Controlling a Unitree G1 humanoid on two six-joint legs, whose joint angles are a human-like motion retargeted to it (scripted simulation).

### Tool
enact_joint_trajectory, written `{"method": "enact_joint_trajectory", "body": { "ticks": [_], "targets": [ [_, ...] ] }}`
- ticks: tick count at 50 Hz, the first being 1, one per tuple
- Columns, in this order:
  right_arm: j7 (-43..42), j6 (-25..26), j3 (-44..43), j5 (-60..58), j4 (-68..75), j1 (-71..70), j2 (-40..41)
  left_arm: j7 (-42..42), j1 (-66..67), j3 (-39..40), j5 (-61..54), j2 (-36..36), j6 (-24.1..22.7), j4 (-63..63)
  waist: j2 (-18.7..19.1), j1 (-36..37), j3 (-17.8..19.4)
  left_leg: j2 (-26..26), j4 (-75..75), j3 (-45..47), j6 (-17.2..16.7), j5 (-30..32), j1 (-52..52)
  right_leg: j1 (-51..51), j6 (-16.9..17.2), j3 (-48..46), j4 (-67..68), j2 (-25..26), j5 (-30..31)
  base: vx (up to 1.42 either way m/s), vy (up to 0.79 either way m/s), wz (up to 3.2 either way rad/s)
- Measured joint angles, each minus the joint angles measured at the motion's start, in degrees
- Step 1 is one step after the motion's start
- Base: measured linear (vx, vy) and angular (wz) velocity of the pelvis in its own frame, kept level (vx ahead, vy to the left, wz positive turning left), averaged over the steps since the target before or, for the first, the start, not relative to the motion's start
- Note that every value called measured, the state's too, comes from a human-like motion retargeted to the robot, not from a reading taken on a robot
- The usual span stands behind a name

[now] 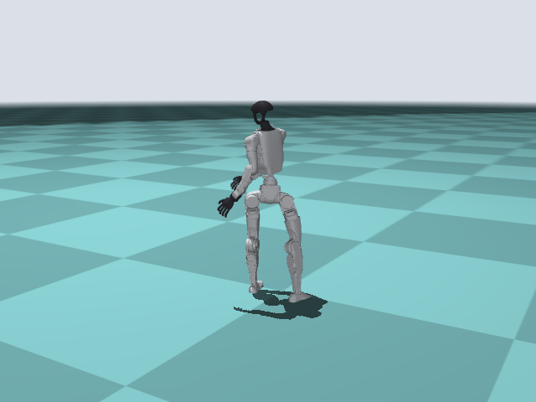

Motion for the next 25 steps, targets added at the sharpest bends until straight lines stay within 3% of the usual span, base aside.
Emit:
{"method": "enact_joint_trajectory", "body": {
  "ticks": [10, 18, 25],
  "targets": [
    [0.59, -0.36, -1.36, 0.96, -3.37, 4.31, -5.05, -2.47, -8.15, -12.51, 4.06, 4.49, -0.95, 6.47, 0.87, -6.08, -0.43, 1.09, 0.00, 4.67, -0.54, -1.61, 1.66, -1.94, 0.20, 5.93, 1.24, -0.65, -0.98, 0.01, 0.01, -0.49],
    [1.29, -0.61, -1.16, -0.93, -2.41, 4.94, -6.73, -1.97, -11.75, -11.67, 4.31, 5.09, -2.06, 6.95, 0.33, -5.57, -0.81, 1.53, 0.00, 6.66, -1.14, -2.06, 2.27, -2.35, 1.12, 8.24, 0.36, -0.37, -0.79, 0.02, 0.00, -0.26],
    [1.31, -0.74, 2.54, -2.87, -0.57, 2.57, -6.19, -2.83, -12.89, -10.65, 2.49, 4.81, -2.57, 5.82, -0.73, -2.99, -1.01, 0.07, 0.00, 0.54, -0.32, -0.76, 0.43, -0.35, -0.32, 1.54, 0.39, -0.18, -0.81, 0.04, 0.03, 0.81]
  ]
}}
